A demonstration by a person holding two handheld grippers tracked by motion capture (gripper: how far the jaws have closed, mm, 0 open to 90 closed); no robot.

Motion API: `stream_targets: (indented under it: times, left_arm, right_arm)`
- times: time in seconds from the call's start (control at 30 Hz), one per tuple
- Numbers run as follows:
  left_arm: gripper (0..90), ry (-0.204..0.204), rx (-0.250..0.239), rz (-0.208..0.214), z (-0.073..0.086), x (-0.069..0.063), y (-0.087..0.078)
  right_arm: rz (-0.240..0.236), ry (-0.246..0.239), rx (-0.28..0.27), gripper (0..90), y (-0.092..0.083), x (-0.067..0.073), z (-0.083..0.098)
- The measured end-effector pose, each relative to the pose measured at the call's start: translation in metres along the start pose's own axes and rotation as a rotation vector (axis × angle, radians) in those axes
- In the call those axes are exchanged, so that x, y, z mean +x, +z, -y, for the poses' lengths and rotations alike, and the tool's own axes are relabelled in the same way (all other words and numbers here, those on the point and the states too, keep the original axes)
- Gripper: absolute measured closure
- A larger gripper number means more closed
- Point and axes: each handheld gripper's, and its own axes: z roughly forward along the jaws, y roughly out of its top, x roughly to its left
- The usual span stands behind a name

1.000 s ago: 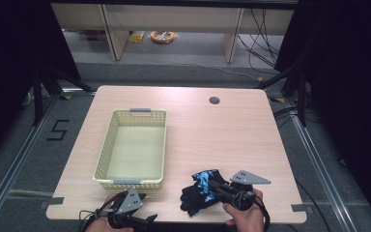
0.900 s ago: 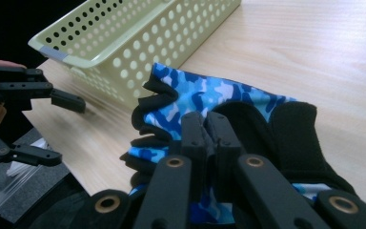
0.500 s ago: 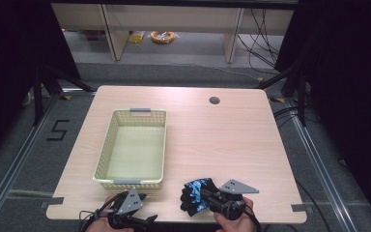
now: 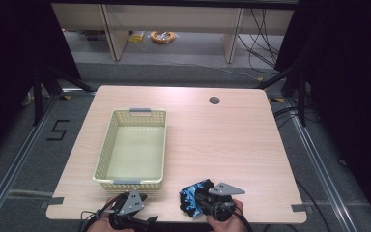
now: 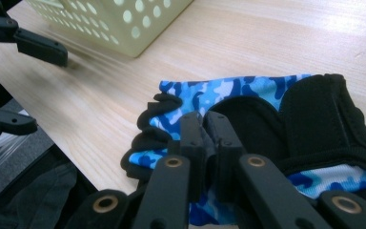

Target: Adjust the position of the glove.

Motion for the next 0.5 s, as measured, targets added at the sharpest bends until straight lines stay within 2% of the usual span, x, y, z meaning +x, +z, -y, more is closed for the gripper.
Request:
stream_targets:
  times: [0.03,0.07,0.13,0.17,0.2,0.23,0.27,0.3,0.33,0.37,0.4,0.43,0.47,0.5]
  left_arm:
    - [24.6,-0.02,-0.016,0.007,0.0,-0.002,0.001]
    - [24.7,0.009,0.005,-0.005,0.0,0.0,0.0]
    - [24.7,0.01,0.006,-0.006,0.0,0.0,0.001]
    - [24.8,-0.003,-0.001,0.004,0.0,-0.001,0.001]
    - [24.8,0.006,0.006,-0.001,0.0,-0.001,0.002]
    - [24.9,0.004,0.004,0.011,0.0,-0.002,0.003]
    - [25.1,0.0,0.0,0.011,0.0,-0.003,0.004]
    - [25.3,0.0,0.0,0.011,0.0,-0.003,0.004]
    - [25.9,0.013,0.015,0.02,-0.001,-0.004,0.005]
    - [26.4,0.014,0.011,0.022,-0.003,-0.007,0.008]
    - [26.7,0.014,0.011,0.022,-0.003,-0.007,0.008]
    - [27.4,0.002,0.004,0.043,-0.004,-0.01,0.011]
    - [28.1,0.002,0.004,0.043,-0.004,-0.01,0.011]
    - [28.7,0.009,0.001,0.039,-0.006,-0.011,0.012]
  right_arm:
    - [-0.001,0.004,0.001,84.4,0.0,0.0,0.0]
    - [0.0,0.005,0.004,82.0,-0.002,0.0,0.0]
    - [-0.03,0.018,-0.009,76.4,-0.003,0.0,-0.002]
    - [-0.029,0.013,-0.015,75.1,-0.007,-0.001,-0.005]
    - [-0.022,-0.009,-0.044,74.7,-0.011,-0.002,-0.008]
    - [-0.004,-0.04,-0.048,73.4,-0.018,-0.005,-0.012]
    - [0.021,-0.054,-0.04,72.9,-0.025,-0.008,-0.016]
    - [0.021,-0.054,-0.04,72.9,-0.025,-0.008,-0.016]
    - [0.05,-0.084,-0.021,70.3,-0.034,-0.022,-0.021]
    - [0.047,-0.054,-0.025,70.2,-0.036,-0.026,-0.022]
    - [0.047,-0.054,-0.025,70.2,-0.036,-0.026,-0.022]
    - [0.054,-0.051,0.001,70.2,-0.039,-0.04,-0.024]
    - [0.054,-0.051,0.001,70.2,-0.039,-0.04,-0.024]
    - [0.042,-0.019,-0.013,70.1,-0.039,-0.052,-0.026]
